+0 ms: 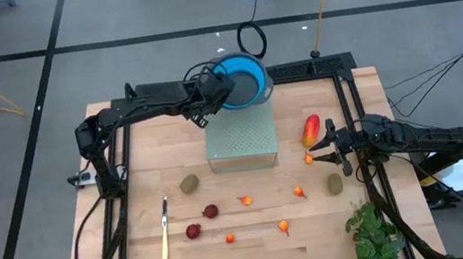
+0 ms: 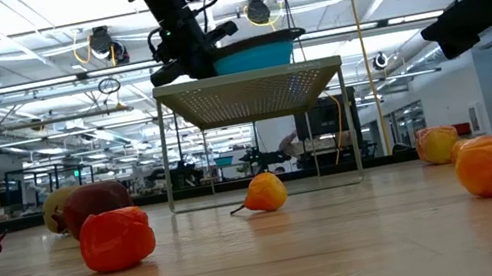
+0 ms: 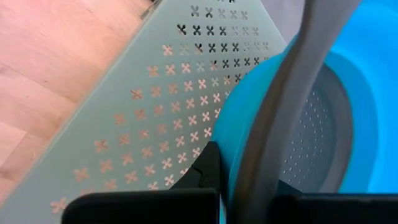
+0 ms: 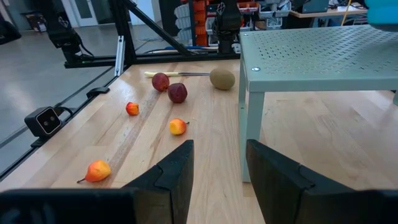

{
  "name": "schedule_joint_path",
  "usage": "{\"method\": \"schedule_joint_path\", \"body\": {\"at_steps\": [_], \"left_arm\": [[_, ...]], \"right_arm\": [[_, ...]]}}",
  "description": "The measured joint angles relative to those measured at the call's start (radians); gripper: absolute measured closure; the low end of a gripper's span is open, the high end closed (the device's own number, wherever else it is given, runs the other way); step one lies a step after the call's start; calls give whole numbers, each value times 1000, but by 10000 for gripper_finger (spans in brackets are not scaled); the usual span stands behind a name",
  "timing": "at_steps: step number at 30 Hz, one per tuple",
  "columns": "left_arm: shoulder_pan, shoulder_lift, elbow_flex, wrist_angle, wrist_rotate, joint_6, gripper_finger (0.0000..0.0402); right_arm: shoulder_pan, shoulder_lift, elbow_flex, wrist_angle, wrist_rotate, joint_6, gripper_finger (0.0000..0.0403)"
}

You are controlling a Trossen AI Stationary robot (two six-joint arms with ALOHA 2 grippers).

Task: Pick & Place Fruit
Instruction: Put the blue strainer bowl on the shelf

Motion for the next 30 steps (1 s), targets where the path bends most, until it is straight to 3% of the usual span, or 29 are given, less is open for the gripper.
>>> {"method": "schedule_joint_path", "body": {"at_steps": [22,30], "left_arm": [[0,0,0,-2,-1,-4,400],[0,0,0,-2,-1,-6,370]], "right_arm": [[0,0,0,0,0,0,264],[0,0,0,0,0,0,264]]}}
